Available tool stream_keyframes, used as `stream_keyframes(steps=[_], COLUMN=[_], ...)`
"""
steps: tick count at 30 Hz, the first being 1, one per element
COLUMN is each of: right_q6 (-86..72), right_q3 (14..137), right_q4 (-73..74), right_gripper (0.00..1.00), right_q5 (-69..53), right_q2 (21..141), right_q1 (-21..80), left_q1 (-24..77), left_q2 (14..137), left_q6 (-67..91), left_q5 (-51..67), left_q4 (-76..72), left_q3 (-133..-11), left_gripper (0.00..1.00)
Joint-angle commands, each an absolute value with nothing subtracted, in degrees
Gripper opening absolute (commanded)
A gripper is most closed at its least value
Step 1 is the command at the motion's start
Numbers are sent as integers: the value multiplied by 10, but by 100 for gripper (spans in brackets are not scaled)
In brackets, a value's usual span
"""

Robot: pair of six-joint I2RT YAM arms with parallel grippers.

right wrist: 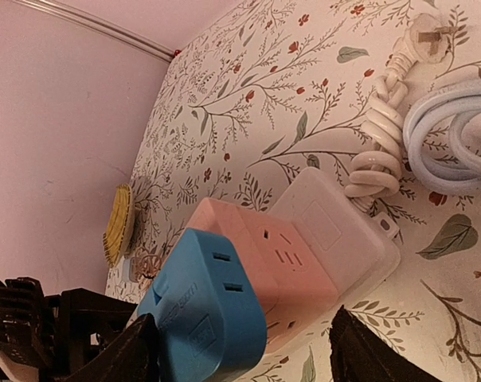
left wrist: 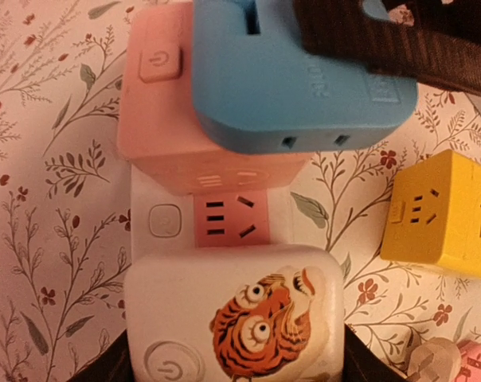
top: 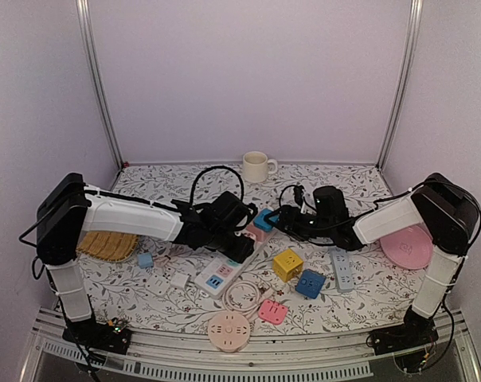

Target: Pull the plug off the socket

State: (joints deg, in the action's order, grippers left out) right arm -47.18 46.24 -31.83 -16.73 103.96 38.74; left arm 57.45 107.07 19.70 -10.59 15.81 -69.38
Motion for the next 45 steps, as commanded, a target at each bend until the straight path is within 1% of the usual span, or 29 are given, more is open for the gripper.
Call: stream_keyframes(steps=[1,6,7,13,22,33,38,45], right_q6=[-465,-462,-460,-445,-441,-446,-448,-452], right_q3=[452,450,449,457,460,461,459,452], right_q4=[-287,-276,-274,-239,-232,-240,-249,-260], right_gripper=[71,61,61,61,60,61,63,67], right_q5=[-145,-135,-130,-94,-91,-120,-135,-162], right_q2=[1075,1092,1093,1092,1097,1062,1024,979], right_q1=[394,395,396,408,409,409,409,408], left_q1=[586,586,587,586,586,566,521,427], left_q2=[1073,1078,1077,1069,1043,997,972,955], left_q6=[183,172,170,159,162,200,239,284], left_q5=[-126,-135,-138,-144,-161,-203,-161,-37], left_q4=[121,128,128,123,132,150,129,67], left_q3=[-737,-766,-769,-781,-772,-698,-656,-602], left_gripper=[38,38,38,37,37,37,37,38])
